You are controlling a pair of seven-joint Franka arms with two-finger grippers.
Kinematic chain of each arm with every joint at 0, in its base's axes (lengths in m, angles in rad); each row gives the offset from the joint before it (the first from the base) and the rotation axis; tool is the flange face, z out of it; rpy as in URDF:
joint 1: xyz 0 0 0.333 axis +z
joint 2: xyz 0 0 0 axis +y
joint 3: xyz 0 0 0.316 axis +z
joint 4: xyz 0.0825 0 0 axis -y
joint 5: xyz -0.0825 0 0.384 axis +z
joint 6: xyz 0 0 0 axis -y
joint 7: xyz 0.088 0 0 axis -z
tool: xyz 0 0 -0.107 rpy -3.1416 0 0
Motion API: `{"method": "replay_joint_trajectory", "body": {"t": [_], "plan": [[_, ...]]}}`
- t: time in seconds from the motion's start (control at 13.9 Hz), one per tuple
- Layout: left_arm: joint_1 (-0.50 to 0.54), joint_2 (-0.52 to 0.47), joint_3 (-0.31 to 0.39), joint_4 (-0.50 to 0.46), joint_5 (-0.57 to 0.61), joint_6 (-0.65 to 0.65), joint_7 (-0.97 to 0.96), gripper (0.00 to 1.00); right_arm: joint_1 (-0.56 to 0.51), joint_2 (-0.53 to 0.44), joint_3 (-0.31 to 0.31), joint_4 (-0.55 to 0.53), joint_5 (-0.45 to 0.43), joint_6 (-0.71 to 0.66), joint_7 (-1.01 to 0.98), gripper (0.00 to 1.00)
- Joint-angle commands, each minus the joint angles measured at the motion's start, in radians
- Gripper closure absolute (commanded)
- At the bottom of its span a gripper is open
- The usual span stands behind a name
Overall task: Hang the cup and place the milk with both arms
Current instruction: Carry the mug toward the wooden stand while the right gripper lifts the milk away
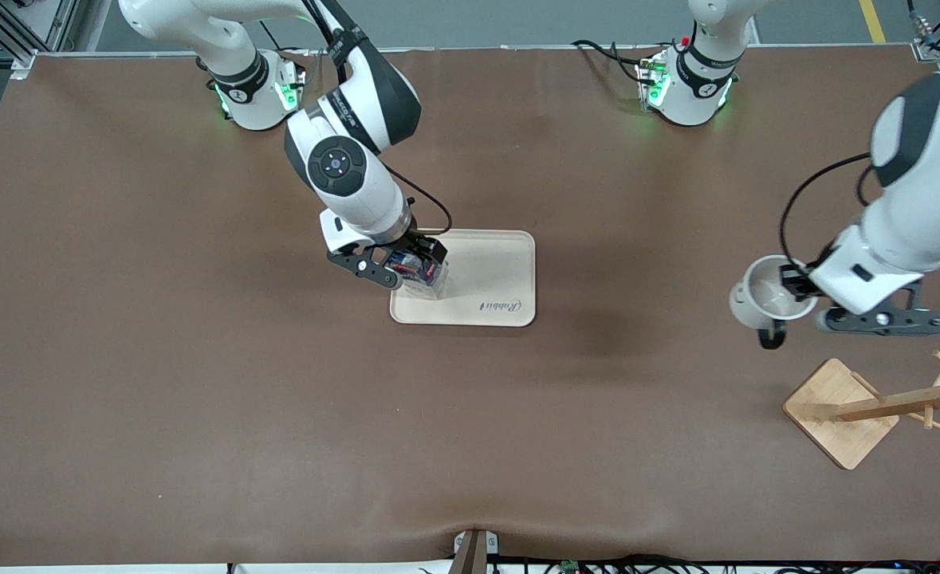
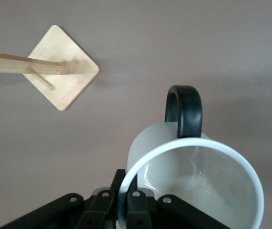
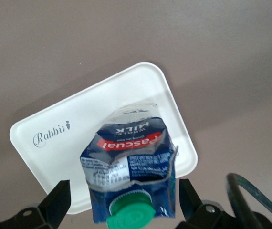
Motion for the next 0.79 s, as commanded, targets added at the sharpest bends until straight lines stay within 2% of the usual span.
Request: {"method": "replay_joint_trajectory", "body": {"t": [0.0,0.07,0.14,0.22,0.36,0.43,0.65,0.72], "plan": [[0.064,-0.012,-0.006,0.023,-0.012,-0.013,0.123,1.0,0.031,-0.014,-0.014,-0.047,0.008,0.053,0.03,0.1],[0.085,-0.004,-0.006,0.036,-0.009,-0.009,0.169,1.0,0.031,-0.016,-0.012,-0.047,0.008,0.043,0.047,0.67],[0.11,0.002,-0.004,0.041,-0.007,-0.003,0.207,1.0,0.031,-0.016,-0.014,-0.047,0.005,0.042,0.079,0.94],[0.131,0.013,-0.004,0.041,-0.007,0.013,0.241,1.0,0.031,-0.016,-0.012,-0.047,0.006,0.042,0.088,1.0],[0.182,0.021,-0.004,0.041,-0.013,0.066,0.303,1.0,0.022,-0.025,-0.014,-0.035,0.008,0.016,0.088,1.0],[0.193,0.028,-0.004,0.041,-0.014,0.091,0.321,1.0,0.012,-0.034,-0.02,-0.003,0.014,-0.059,0.091,1.0],[0.206,0.054,-0.003,0.043,-0.009,0.132,0.327,1.0,-0.1,-0.03,-0.028,0.212,0.011,-0.425,0.095,1.0],[0.206,0.057,-0.003,0.043,-0.009,0.146,0.327,1.0,-0.14,-0.028,-0.028,0.258,0.009,-0.487,0.088,1.0]]}}
